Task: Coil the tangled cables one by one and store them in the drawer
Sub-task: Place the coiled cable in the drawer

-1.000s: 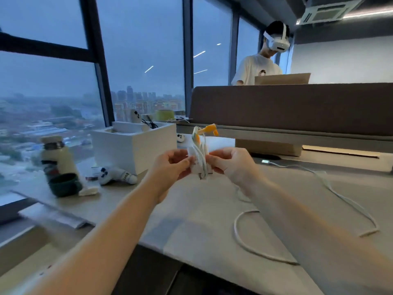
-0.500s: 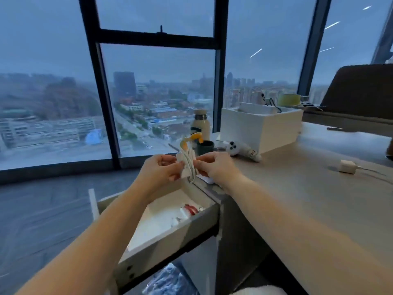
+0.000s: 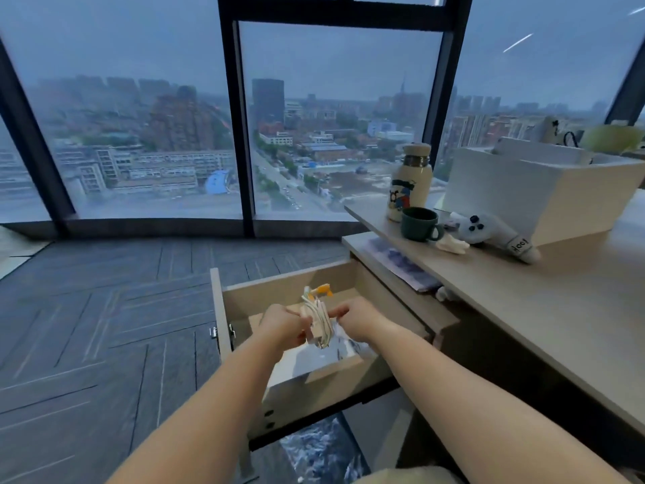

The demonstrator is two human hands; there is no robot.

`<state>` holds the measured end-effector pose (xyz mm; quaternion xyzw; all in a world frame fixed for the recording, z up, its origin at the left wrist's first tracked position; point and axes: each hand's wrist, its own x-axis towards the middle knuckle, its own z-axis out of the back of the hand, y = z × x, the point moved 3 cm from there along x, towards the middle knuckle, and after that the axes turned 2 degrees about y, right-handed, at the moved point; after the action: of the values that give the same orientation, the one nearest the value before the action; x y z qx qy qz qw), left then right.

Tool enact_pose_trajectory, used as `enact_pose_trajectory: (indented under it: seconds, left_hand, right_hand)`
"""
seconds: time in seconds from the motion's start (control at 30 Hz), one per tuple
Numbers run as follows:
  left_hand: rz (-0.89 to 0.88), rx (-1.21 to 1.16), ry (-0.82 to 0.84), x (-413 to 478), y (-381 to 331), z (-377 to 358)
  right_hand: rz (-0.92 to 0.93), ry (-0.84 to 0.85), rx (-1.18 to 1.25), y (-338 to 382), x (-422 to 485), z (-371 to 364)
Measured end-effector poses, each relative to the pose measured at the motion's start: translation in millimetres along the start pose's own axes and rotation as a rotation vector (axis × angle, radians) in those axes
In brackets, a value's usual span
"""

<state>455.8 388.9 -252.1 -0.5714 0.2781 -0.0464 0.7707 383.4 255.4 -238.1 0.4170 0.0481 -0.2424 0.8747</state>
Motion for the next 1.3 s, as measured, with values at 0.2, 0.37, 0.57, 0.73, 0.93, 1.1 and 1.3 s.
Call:
enact_pose_trajectory:
  seconds: [0.2,0.37,0.57,0.73,0.93,1.1,1.3]
  left_hand:
    - [0.178,0.187,-0.009,20,22,-13]
    - [0.282,0.218,0.004,26,35,-20]
    - [0.331,0.188,0.008,35,50,-28]
    - [0.367,0.271,0.059,36,52,-34]
    - [0.330,0.429,0.093,35,52,-37]
    - [0.327,0.501,0.113,37,53,-38]
    - [0.338,0.558,0.117,35,47,-40]
  right_hand:
    - [-0.091,0.118,-0.278,-12,8,-7]
    - [-0.135,0.147,-0.460,-23,20,-20]
    - [-0.172,0.129,-0.612,-31,34,-29]
    - [-0.195,0.120,-0.632,-37,36,-30]
    - [-0.260,0.029,-0.587,-37,34,-27]
    - [-0.192,0.034,-0.632,-36,35,-27]
    - [-0.119,0.046,-0.646,-37,34,-23]
